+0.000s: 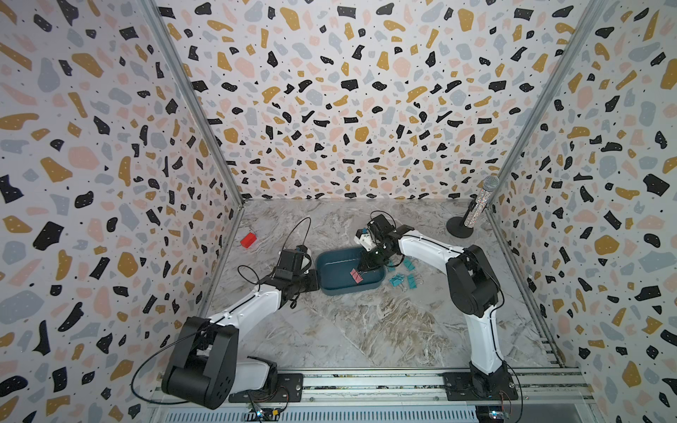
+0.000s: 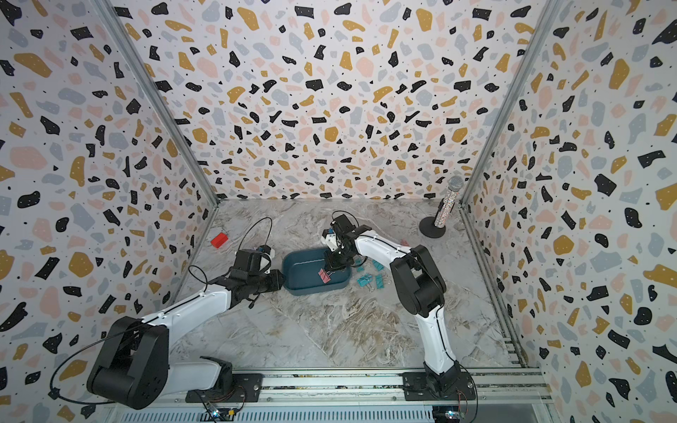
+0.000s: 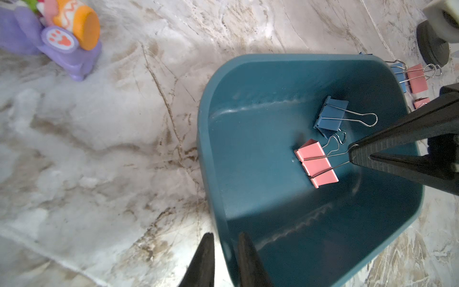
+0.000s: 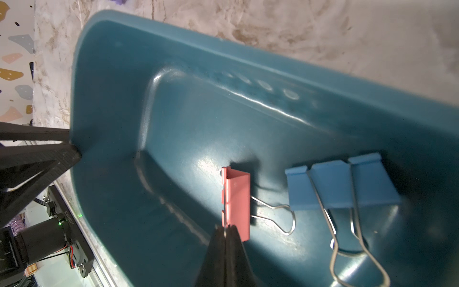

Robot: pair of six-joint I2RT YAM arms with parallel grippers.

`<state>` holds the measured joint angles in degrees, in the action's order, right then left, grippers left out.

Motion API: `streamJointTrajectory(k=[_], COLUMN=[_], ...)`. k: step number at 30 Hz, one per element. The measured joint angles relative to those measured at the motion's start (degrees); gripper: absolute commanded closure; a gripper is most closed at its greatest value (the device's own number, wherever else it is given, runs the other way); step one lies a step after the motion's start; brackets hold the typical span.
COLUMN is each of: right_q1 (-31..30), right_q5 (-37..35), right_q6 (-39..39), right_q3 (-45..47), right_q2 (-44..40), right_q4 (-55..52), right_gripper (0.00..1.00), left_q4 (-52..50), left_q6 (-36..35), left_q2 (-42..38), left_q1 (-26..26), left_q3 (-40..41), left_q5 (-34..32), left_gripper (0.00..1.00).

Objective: Take out the binder clips from the storage box
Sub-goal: Pick up the binder clip from the storage box, then place the binder clip at the center of the board.

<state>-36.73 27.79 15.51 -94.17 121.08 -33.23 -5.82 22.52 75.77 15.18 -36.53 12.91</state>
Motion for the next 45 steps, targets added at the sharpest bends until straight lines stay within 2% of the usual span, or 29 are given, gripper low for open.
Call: streamJointTrajectory(k=[13, 19, 25, 32, 45], right_q1=[0.79, 3.13, 8.72, 18.29, 31.58], right_q5=[1.4, 2.32, 2.8, 3.34, 6.51], right_q6=[0.07, 0.11, 0.11, 0.09, 0.04], right_q3=[-0.96, -0.92, 2.14, 11.04, 26.51], right_q2=[-5.88, -9.66, -16.9, -26.38, -34.88], right_q4=[-0.83, -0.94, -0.9, -0.72, -0.39], right_gripper=[1.0, 1.0, 1.0, 1.0, 1.0], left_q4=[0.0, 0.0, 0.0, 0.0, -0.02], left_q6=[0.0, 0.0, 0.0, 0.0, -0.02], left_q2=[0.0, 0.0, 0.0, 0.0, 0.0], left_q1=[0.0, 0.0, 0.0, 0.0, 0.0], left_q3=[0.0, 0.0, 0.0, 0.0, 0.0], left_q5=[-0.04, -0.13, -0.15, -0.15, -0.15], left_gripper=[0.79, 0.79, 0.79, 0.79, 0.79])
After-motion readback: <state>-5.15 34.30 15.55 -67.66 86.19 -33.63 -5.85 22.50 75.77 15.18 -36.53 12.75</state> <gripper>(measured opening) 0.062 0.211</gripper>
